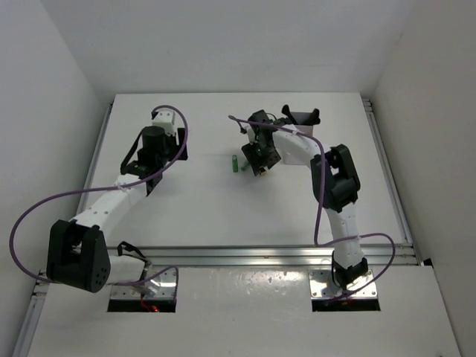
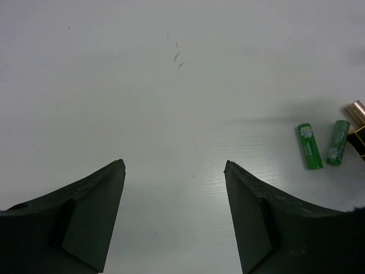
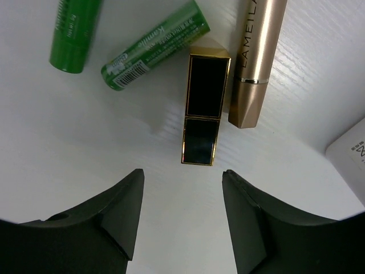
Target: Organize the makeup
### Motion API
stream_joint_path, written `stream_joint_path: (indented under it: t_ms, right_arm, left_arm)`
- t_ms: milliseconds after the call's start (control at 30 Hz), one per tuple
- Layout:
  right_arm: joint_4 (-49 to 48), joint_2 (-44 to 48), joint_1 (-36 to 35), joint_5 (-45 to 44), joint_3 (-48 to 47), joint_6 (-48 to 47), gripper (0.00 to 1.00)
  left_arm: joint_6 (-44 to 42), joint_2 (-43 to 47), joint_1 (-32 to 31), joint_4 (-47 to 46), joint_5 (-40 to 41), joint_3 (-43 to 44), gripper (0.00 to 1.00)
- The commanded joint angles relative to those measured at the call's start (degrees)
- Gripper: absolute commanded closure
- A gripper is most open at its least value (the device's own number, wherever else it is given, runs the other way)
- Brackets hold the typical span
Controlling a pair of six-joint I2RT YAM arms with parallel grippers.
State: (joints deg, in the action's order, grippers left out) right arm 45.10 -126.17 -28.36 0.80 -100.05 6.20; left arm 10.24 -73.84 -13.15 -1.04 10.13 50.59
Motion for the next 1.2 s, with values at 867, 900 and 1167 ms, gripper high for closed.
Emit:
stream_joint_path:
  t_ms: [867,900,1167]
  right_arm:
    - [-9.15,-0.23,0.41,-2.38,3.63,-0.4,0.92]
    - [-9.15,0.22,0.41,-2.29,4.33,-0.31,0.96]
    - [-10.46,11.63,-0.03,0.87,8.03,-4.23,1.0]
  left_arm:
    - [2.15,-1.13,1.28,-2.48,-5.12,0.74,0.24]
    - [2.15,-1.13,1.28,-3.0,-5.12,0.22,0.24]
    - [-0.4,-2.71,1.89,-1.61,-11.86,-0.84,0.21]
